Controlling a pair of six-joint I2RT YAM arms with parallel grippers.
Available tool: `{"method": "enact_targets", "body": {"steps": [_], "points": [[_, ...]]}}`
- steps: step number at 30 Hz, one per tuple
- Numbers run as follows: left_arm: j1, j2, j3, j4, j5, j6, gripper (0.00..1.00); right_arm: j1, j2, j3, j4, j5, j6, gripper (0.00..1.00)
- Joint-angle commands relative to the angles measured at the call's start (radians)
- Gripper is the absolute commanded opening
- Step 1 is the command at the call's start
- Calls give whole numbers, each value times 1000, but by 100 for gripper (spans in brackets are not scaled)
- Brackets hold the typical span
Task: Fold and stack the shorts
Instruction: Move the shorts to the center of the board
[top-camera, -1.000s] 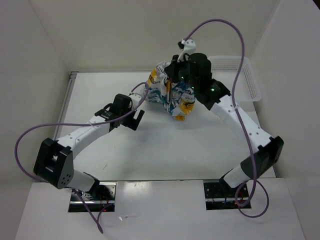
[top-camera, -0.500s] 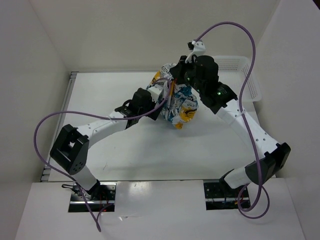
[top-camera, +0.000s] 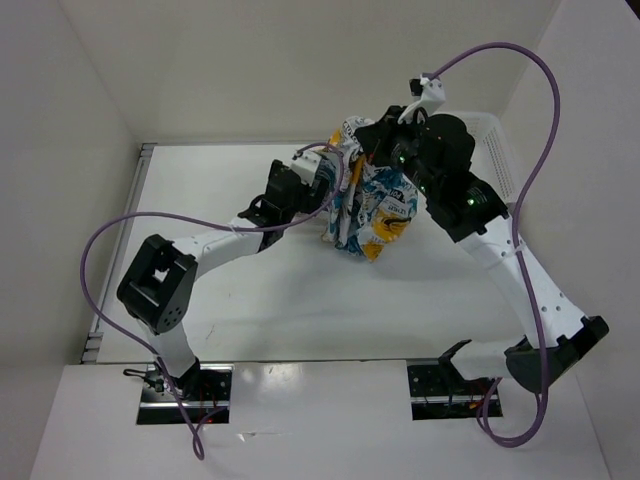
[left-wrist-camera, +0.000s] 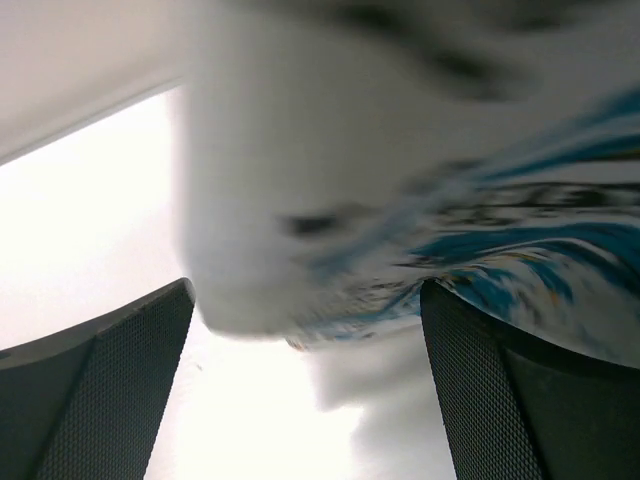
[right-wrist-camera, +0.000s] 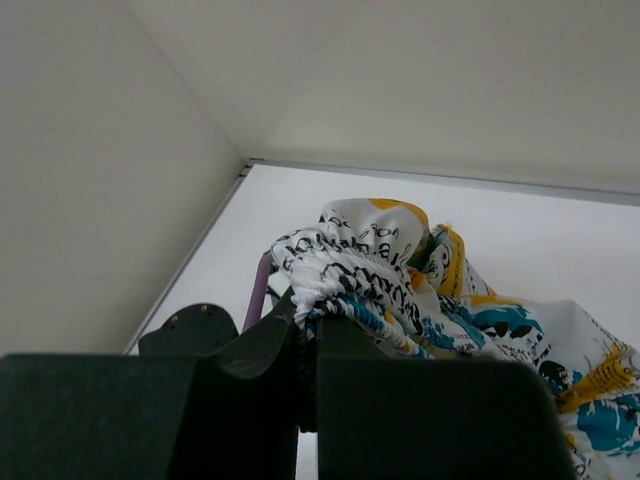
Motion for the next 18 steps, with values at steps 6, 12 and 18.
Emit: {"method": "enact_targets", "body": {"steps": [6, 12, 18], "points": [[17, 54, 196, -65, 383, 2, 58, -5, -115, -22, -1, -6, 4, 0], [40, 63, 278, -295, 519, 2, 0, -39, -135, -68, -1, 5, 4, 0], [211, -44, 298, -580, 507, 2, 0, -48, -126, -130, -11, 76, -6, 0]]}}
